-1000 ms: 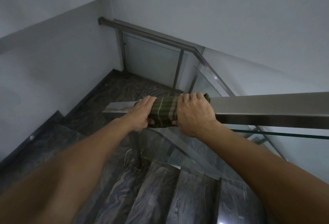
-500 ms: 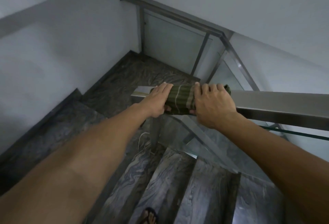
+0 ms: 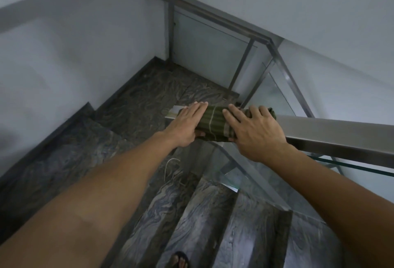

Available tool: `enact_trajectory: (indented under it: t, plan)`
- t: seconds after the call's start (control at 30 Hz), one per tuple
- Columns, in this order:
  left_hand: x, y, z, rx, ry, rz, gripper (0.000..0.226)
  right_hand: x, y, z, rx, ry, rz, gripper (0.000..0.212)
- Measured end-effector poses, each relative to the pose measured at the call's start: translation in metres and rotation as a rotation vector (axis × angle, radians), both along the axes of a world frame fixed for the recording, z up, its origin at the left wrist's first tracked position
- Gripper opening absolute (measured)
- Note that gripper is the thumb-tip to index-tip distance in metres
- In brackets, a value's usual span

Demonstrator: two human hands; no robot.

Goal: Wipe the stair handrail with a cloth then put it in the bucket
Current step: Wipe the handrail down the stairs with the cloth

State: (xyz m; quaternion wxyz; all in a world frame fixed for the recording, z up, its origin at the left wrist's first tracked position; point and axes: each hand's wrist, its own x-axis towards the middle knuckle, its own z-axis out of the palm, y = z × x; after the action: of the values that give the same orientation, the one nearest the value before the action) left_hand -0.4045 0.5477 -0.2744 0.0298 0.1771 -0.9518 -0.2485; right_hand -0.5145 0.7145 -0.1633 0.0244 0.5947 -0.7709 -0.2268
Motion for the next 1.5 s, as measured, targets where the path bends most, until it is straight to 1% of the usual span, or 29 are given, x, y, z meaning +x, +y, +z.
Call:
enact_trajectory:
  t: [0.43,0.7,0.8,1.03,1.13,1.2,1.4,1.5]
  plan:
    - [0.020,-0.039,-0.029,0.011,0.046,-0.004,0.085,0.017,-0.043,-0.032,0.014,0.056,-0.048,0.076]
    - [0.025,-0.060,-0.040,0.009,0.032,-0.026,0.092,0.030,-0.062,-0.042,-0.011,0.086,-0.045,0.072]
    - [0.026,-0.069,-0.046,0.053,0.033,-0.035,0.091,0.032,-0.068,-0.048,-0.026,0.079,-0.042,0.072]
    - [0.028,-0.104,-0.066,0.159,-0.009,-0.141,0.099,0.038,-0.092,-0.068,-0.057,0.075,-0.026,0.073]
    - [0.032,-0.119,-0.076,0.150,-0.043,-0.203,0.100,0.046,-0.107,-0.079,-0.056,0.068,-0.034,0.072]
    - [0.033,-0.126,-0.081,0.201,-0.041,-0.212,0.099,0.049,-0.114,-0.084,-0.052,0.063,-0.050,0.071]
    - [0.032,-0.129,-0.090,0.484,0.022,-0.261,0.101,0.052,-0.120,-0.090,-0.039,0.057,-0.111,0.073]
    - [0.033,-0.129,-0.103,0.592,0.092,-0.303,0.100,0.054,-0.123,-0.096,-0.058,0.077,-0.136,0.074]
